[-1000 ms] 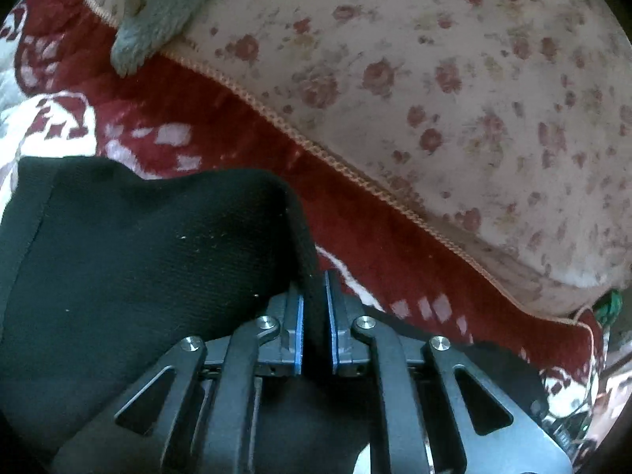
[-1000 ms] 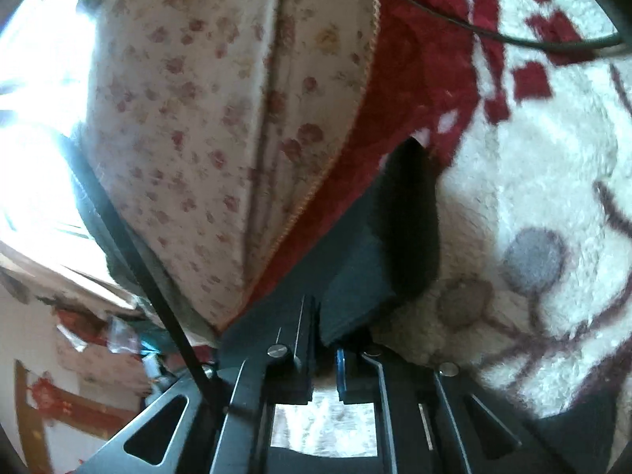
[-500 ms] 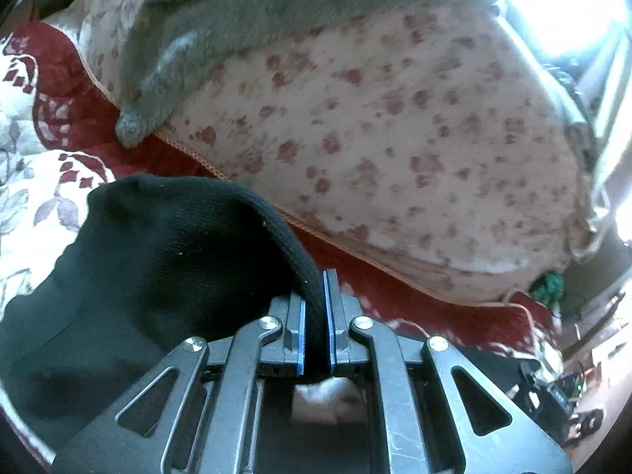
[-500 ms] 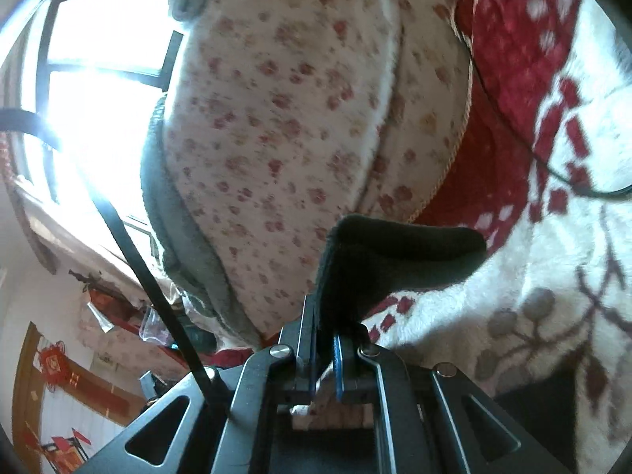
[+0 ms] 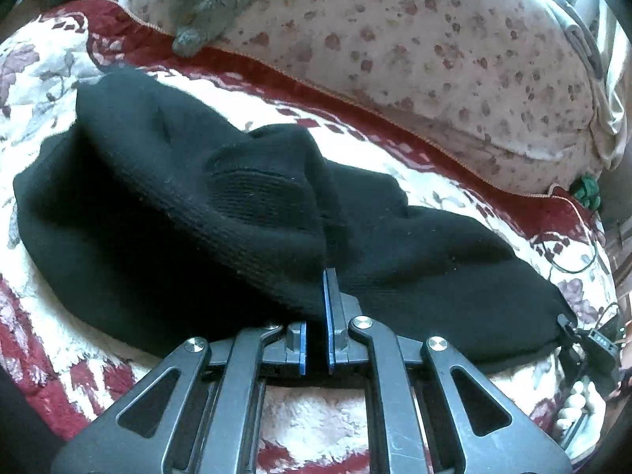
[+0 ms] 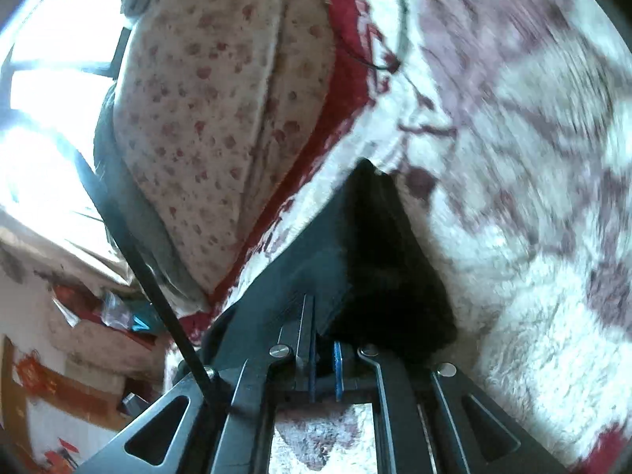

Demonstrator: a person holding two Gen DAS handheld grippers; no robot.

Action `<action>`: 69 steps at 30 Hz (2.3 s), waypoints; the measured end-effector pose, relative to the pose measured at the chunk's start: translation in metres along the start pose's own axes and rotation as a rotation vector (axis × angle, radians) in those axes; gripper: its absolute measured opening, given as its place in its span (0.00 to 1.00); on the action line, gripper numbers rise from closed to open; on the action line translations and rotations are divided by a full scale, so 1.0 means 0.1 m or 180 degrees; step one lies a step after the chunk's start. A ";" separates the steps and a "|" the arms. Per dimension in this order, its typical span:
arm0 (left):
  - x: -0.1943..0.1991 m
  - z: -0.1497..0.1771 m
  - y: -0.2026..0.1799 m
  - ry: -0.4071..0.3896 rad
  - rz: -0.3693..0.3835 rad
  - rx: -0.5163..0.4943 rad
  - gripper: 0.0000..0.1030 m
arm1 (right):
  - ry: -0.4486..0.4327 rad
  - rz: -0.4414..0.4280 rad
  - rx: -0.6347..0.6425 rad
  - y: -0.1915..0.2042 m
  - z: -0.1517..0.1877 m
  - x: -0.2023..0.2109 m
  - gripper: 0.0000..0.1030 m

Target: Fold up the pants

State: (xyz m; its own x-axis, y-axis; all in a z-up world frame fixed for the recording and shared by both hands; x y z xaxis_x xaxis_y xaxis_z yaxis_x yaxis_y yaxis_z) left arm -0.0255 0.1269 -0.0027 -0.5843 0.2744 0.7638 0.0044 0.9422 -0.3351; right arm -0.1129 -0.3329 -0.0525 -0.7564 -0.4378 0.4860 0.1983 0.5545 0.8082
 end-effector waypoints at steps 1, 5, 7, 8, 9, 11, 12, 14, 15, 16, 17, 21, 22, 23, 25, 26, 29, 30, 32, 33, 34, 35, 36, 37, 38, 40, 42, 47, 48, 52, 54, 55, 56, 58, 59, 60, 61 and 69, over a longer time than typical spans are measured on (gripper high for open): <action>0.02 0.00 -0.02 -0.0021 0.0003 -0.0009 0.06 | -0.0012 0.0022 0.0075 0.05 -0.01 0.02 0.05; 0.15 0.01 0.00 -0.0116 0.0070 0.0007 0.05 | -0.0113 -0.0067 0.0169 0.18 -0.01 0.15 0.05; 0.15 0.03 0.02 -0.0109 0.0071 0.0015 0.06 | -0.0123 -0.0075 0.0160 0.17 0.03 0.18 0.05; 0.13 0.05 0.03 -0.0078 0.0056 0.0031 0.06 | -0.0099 -0.0031 0.0169 0.15 0.05 0.17 0.05; 0.11 0.06 0.04 -0.0053 0.0043 0.0036 0.06 | -0.0082 0.0036 0.0181 0.11 0.07 0.15 0.05; 0.10 0.09 0.08 -0.0040 0.0034 0.0073 0.06 | 0.0028 0.0207 0.0131 0.00 0.11 0.05 0.05; 0.10 0.10 0.09 -0.0053 0.0043 0.0078 0.06 | 0.0039 0.0227 0.0071 -0.06 0.11 0.04 0.05; 0.18 0.10 0.11 -0.0067 0.0095 0.0094 0.07 | -0.0001 0.0221 -0.0005 -0.08 0.12 0.07 0.10; 0.22 0.10 0.14 -0.0064 0.0136 0.0113 0.09 | 0.0006 0.0279 0.0010 -0.06 0.12 0.11 0.12; 0.27 0.09 0.17 -0.0059 0.0171 0.0142 0.12 | -0.0004 0.0357 0.0030 -0.04 0.11 0.15 0.18; 0.36 0.07 0.24 -0.0075 0.0211 0.0183 0.16 | -0.0032 0.0448 0.0087 0.01 0.11 0.22 0.23; 0.67 0.01 0.50 -0.0316 0.0033 0.0238 0.36 | -0.0095 0.0545 0.0430 0.28 0.16 0.36 0.30; 0.76 -0.02 0.61 -0.0392 -0.0016 0.0277 0.38 | -0.0076 0.0528 0.0528 0.38 0.19 0.35 0.32; 0.83 -0.04 0.70 -0.0441 -0.0057 0.0321 0.39 | -0.0042 0.0492 0.0631 0.49 0.22 0.31 0.34; 0.89 -0.09 0.90 -0.0469 -0.0153 0.0408 0.39 | 0.0081 0.0328 0.0786 0.70 0.30 0.18 0.38; 0.90 -0.10 1.00 -0.0467 -0.0208 0.0461 0.39 | 0.0198 0.0194 0.0853 0.83 0.37 0.05 0.38; 0.90 -0.09 1.27 -0.0421 -0.0271 0.0668 0.39 | 0.0457 -0.0014 0.1017 1.13 0.56 -0.29 0.38; 0.89 -0.08 1.34 -0.0391 -0.0231 0.0737 0.39 | 0.0560 -0.0057 0.1105 1.25 0.64 -0.43 0.38; 0.88 -0.05 1.48 -0.0356 -0.0173 0.0871 0.39 | 0.0765 -0.0165 0.1293 1.51 0.81 -0.70 0.38; 0.88 -0.05 1.51 -0.0353 -0.0163 0.0902 0.39 | 0.0867 -0.0243 0.1379 1.66 0.89 -0.82 0.38; 0.87 -0.04 1.56 -0.0351 -0.0137 0.0945 0.39 | 0.0980 -0.0326 0.1475 1.82 0.98 -0.96 0.38; 0.85 -0.04 1.59 -0.0338 -0.0106 0.0972 0.40 | 0.1062 -0.0379 0.1552 1.95 1.05 -1.06 0.38; 0.83 -0.05 1.60 -0.0322 -0.0088 0.0994 0.43 | 0.1156 -0.0434 0.1656 2.12 1.14 -1.20 0.38; 0.79 -0.07 1.63 -0.0304 -0.0048 0.1041 0.44 | 0.1211 -0.0472 0.1721 2.21 1.20 -1.26 0.38; 0.75 -0.09 1.66 -0.0300 -0.0019 0.1086 0.45 | 0.1293 -0.0540 0.1821 2.37 1.28 -1.38 0.40; 0.68 -0.14 1.71 -0.0281 -0.0002 0.1174 0.45 | 0.1412 -0.0615 0.2020 2.65 1.42 -1.58 0.46; 0.66 -0.18 1.73 -0.0287 0.0010 0.1208 0.45 | 0.1487 -0.0656 0.2225 2.97 1.55 -1.81 0.48; 0.61 -0.23 1.77 -0.0296 -0.0014 0.1146 0.45 | 0.1635 -0.0762 0.2556 3.66 1.92 -2.41 0.49; 0.61 -0.23 1.78 -0.0296 -0.0014 0.1126 0.45 | 0.1673 -0.0752 0.2654 3.78 2.01 -2.53 0.49; 0.59 -0.24 1.82 -0.0294 -0.0009 0.1091 0.45 | 0.1746 -0.0540 0.3109 4.16 2.38 -2.99 0.49; 0.58 -0.24 1.82 -0.0317 -0.0026 0.1038 0.46 | 0.1771 -0.0363 0.3329 4.25 2.53 -3.19 0.49; 0.58 -0.24 1.82 -0.0330 -0.0027 0.1018 0.46 | 0.1782 -0.0276 0.3446 4.28 2.60 -3.27 0.49; 0.57 -0.24 1.83 -0.0331 -0.0025 0.1020 0.47 | 0.1765 -0.0160 0.3591 4.31 2.67 -3.36 0.49; 0.56 -0.24 1.84 -0.0339 -0.0001 0.1052 0.47 | 0.1723 0.0060 0.3804 4.32 2.76 -3.53 0.49; 0.56 -0.24 1.86 -0.0344 0.0015 0.1056 0.47 | 0.1716 0.0173 0.3897 4.31 2.80 -3.62 0.49; 0.55 -0.24 1.87 -0.0344 0.0030 0.1051 0.47 | 0.1713 0.0279 0.3984 4.30 2.82 -3.70 0.49; 0.54 -0.25 1.88 -0.0342 0.0048 0.1051 0.47 | 0.1701 0.0345 0.4058 4.28 2.84 -3.77 0.46; 0.51 -0.30 1.92 -0.0370 0.0066 0.1067 0.50 | 0.1774 0.0179 0.4350 4.19 2.78 -3.87 0.14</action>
State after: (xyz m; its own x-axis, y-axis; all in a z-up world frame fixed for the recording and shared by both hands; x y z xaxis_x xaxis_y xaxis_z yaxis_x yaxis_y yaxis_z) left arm -0.0296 0.3273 -0.0115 -0.6755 0.2510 0.6934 -0.2379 0.8158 -0.5271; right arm 0.0895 0.2654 0.0056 -0.3732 -0.4275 0.8234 -0.7489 0.6626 0.0045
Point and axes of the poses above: each gripper's, at about its wrist camera, not at the fingertips, and x roughly against the way its jaws point, y to its left, z to its underside, the point moved 3 cm from there along -x, roughly the way its jaws point, and after that the axes turned 4 degrees about z, right-handed, at the moved point
